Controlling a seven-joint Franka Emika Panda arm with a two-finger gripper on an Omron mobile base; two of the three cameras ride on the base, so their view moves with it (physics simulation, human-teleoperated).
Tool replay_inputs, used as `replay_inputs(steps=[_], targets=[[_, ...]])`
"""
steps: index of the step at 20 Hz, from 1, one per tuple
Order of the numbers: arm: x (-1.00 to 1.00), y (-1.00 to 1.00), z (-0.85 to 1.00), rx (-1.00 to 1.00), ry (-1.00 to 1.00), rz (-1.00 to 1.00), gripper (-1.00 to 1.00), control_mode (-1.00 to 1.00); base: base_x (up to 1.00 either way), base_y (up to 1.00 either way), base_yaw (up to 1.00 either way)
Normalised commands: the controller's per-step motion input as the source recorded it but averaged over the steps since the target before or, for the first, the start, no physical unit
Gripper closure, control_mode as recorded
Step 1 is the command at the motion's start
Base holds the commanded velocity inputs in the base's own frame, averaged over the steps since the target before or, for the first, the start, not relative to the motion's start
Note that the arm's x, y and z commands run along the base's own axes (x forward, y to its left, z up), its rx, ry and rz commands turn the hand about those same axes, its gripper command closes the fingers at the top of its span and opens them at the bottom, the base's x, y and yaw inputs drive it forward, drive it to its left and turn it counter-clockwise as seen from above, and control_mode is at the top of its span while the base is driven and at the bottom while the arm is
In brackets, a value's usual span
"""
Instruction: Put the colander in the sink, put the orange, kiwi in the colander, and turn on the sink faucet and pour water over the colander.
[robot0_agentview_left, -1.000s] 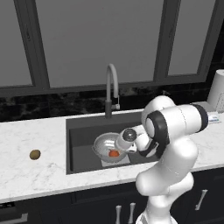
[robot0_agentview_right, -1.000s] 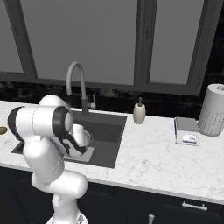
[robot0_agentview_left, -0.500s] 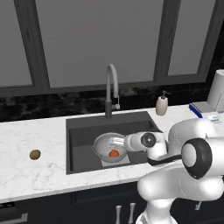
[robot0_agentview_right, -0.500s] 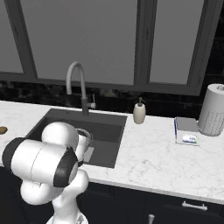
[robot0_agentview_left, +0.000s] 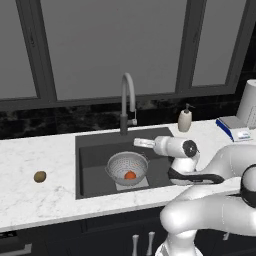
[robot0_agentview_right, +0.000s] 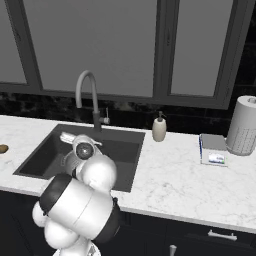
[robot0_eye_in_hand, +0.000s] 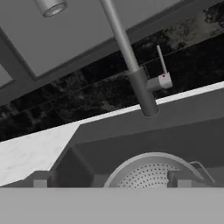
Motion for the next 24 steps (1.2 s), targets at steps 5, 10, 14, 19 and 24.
replay_inputs(steps=[5,10,14,19,24], targets=[[-0.79,0.37,1.00,-0.12,0.08,-0.12,-1.00,-1.00,0.00,0.00,0.00],[-0.87,0.57,0.93,-0.20,0.10,-0.17,-1.00,-1.00,0.00,0.00,0.00],[-1.00,0.69,0.81,-0.27,0.17,-0.16,-1.00,-1.00,0.00,0.00,0.00],[-1.00,0.68,0.71,-0.27,0.25,-0.12,-1.00,-1.00,0.00,0.00,0.00],[-0.99,0.60,0.81,-0.20,0.37,-0.06,-1.00,-1.00,0.00,0.00,0.00]])
